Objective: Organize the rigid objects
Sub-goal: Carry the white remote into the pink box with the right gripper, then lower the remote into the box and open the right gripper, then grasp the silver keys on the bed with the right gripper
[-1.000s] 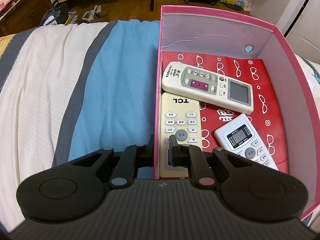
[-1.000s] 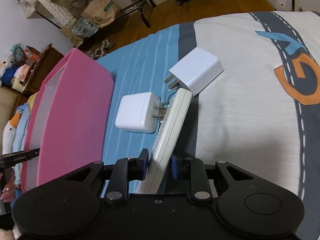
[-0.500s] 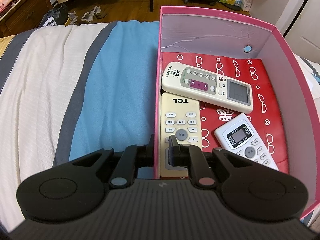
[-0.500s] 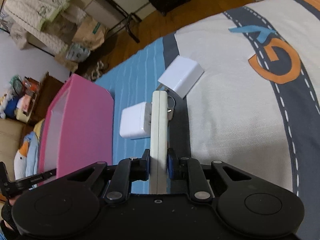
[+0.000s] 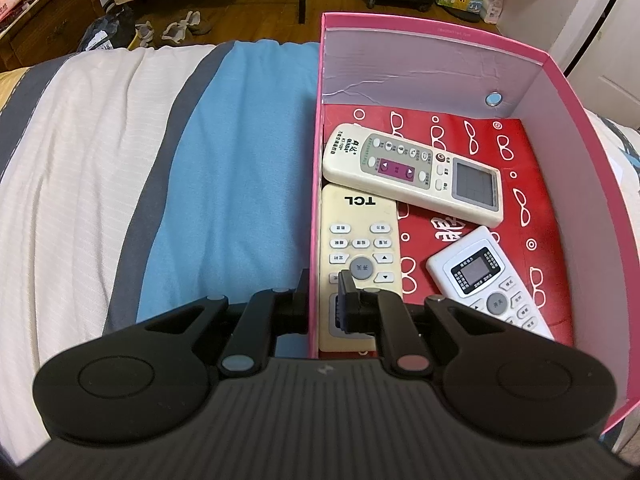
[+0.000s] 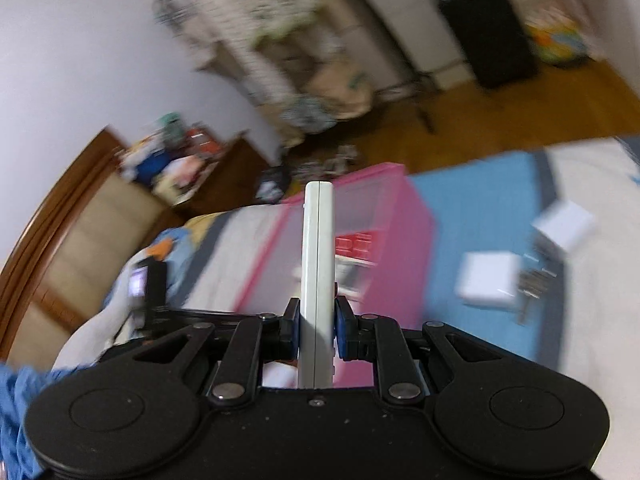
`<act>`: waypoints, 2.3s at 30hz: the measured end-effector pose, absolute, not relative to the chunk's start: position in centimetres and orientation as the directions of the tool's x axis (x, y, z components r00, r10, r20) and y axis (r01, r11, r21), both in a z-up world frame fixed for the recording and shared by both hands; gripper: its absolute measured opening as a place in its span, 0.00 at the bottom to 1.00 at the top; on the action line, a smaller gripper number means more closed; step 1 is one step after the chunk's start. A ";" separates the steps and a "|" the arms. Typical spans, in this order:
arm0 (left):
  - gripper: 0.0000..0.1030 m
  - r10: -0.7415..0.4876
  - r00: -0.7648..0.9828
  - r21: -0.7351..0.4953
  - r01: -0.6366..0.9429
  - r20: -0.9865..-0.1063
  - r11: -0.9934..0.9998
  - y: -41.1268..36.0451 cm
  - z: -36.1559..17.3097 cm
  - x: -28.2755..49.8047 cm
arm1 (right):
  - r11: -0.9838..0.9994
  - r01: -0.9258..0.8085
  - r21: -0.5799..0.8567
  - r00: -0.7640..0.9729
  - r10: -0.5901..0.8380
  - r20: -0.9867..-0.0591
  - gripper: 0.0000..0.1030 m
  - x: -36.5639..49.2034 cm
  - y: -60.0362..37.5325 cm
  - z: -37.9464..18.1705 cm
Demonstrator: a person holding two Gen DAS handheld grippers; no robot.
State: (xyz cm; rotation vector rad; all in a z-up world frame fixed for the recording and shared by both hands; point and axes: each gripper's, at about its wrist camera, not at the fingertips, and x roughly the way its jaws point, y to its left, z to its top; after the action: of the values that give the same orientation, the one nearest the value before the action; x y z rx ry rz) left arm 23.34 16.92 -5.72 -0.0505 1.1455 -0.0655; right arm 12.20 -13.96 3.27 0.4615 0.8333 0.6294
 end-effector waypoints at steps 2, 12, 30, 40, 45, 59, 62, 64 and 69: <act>0.11 -0.080 0.415 -0.081 0.017 -0.906 0.997 17.0 -5.8 23.4 | 0.726 -0.401 0.558 0.490 0.685 -0.539 0.20 12.7 -11.1 3.6; 0.11 -0.103 0.413 -0.111 0.003 -0.905 0.994 17.5 -5.8 23.4 | 0.790 -0.587 0.177 0.487 0.520 -0.702 0.20 13.7 -2.1 0.9; 0.09 -0.127 0.428 -0.145 -0.009 -0.895 0.989 18.0 -5.5 23.5 | 0.554 -0.721 -0.417 0.589 0.171 -0.790 0.20 13.2 3.3 -3.3; 0.10 -0.123 0.429 -0.134 0.004 -0.895 0.991 17.7 -5.7 23.4 | 0.568 -0.739 -0.362 0.557 0.212 -0.803 0.23 14.1 3.7 -3.2; 0.10 -0.131 0.430 -0.143 0.005 -0.893 0.990 17.7 -5.6 23.4 | 0.622 -0.775 -0.117 0.425 0.375 -0.824 0.35 14.5 1.6 -1.5; 0.10 -0.121 0.422 -0.134 -0.001 -0.898 0.991 17.5 -5.6 23.5 | 0.817 -0.471 0.333 0.417 0.539 -0.732 0.42 14.6 -15.2 6.5; 0.10 -0.110 0.421 -0.120 0.002 -0.900 0.993 17.2 -5.6 23.6 | 0.847 -0.382 0.370 0.410 0.514 -0.754 0.46 14.2 -18.3 5.7; 0.10 -0.104 0.421 -0.112 0.006 -0.901 0.994 17.1 -5.6 23.6 | 0.872 -0.312 0.377 0.389 0.479 -0.787 0.47 13.4 -19.8 4.4; 0.10 -0.103 0.418 -0.114 -0.001 -0.903 0.993 17.1 -5.5 23.5 | 0.912 -0.151 0.382 0.290 0.411 -0.864 0.47 12.1 -21.7 -0.5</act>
State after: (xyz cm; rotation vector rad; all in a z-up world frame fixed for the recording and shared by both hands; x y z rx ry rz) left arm 23.53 17.11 -5.50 -0.1020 1.1384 -0.0646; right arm 12.14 -21.67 -0.51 0.2449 1.2225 0.3795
